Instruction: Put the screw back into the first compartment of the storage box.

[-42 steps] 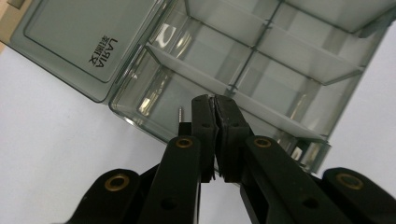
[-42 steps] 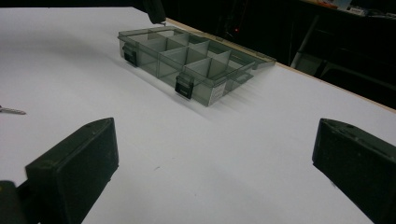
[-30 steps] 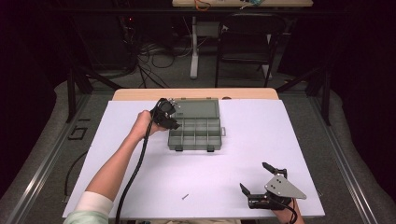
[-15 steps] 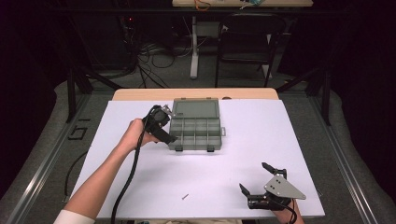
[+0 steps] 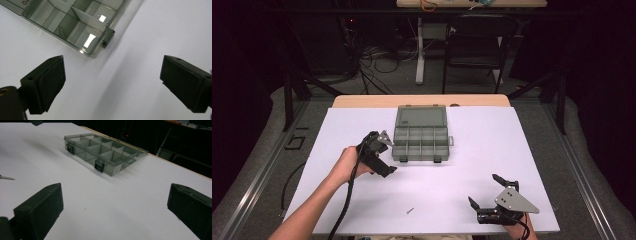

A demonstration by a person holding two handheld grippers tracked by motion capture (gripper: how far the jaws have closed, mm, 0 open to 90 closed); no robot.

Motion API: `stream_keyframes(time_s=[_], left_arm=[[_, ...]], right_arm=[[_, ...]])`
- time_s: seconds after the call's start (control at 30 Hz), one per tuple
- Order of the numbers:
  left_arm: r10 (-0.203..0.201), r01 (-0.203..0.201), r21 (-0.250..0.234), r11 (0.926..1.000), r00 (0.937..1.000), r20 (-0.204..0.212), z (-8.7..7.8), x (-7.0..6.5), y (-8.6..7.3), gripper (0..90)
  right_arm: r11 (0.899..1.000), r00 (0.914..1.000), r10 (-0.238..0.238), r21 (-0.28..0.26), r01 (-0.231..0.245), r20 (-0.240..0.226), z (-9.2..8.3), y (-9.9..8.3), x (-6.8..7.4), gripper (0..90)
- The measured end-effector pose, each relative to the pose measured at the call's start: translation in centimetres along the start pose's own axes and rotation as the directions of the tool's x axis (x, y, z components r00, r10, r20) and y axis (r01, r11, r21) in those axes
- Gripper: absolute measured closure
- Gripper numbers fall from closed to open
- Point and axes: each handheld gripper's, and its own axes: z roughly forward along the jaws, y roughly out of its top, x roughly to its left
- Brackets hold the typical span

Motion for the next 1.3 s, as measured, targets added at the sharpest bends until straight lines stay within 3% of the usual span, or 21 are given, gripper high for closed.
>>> stream_keyframes(time_s=[0.2,0.57,0.83,0.97,1.3], left_arm=[[-0.001,0.001,0.002,1.0000,1.0000,0.000,0.5,-1.7,-0.9,0.1],[-0.003,0.003,0.000,1.0000,1.0000,-0.004,1.1,-3.3,-2.0,0.0],[0.026,-0.025,-0.011,0.9996,0.9995,0.017,1.4,-5.1,-2.1,0.0],[0.033,-0.033,-0.001,0.9995,0.9982,0.050,2.0,-5.9,-2.2,0.0],[0.058,-0.059,0.015,0.9981,0.9946,0.086,3.0,-7.8,-2.2,0.0]], right_arm=[[1.000,1.0000,-0.005,0.000,0.005,0.004,0.0,0.0,0.1,0.0],[1.000,1.0000,-0.005,-0.002,0.005,-0.006,0.0,0.0,0.0,0.0],[1.000,1.0000,-0.002,-0.001,0.002,-0.001,0.1,0.0,0.0,0.0],[1.000,1.0000,-0.008,0.001,0.008,0.000,0.0,0.0,0.1,0.0],[1.000,1.0000,-0.006,-0.002,0.006,-0.004,0.0,0.0,0.0,0.0]])
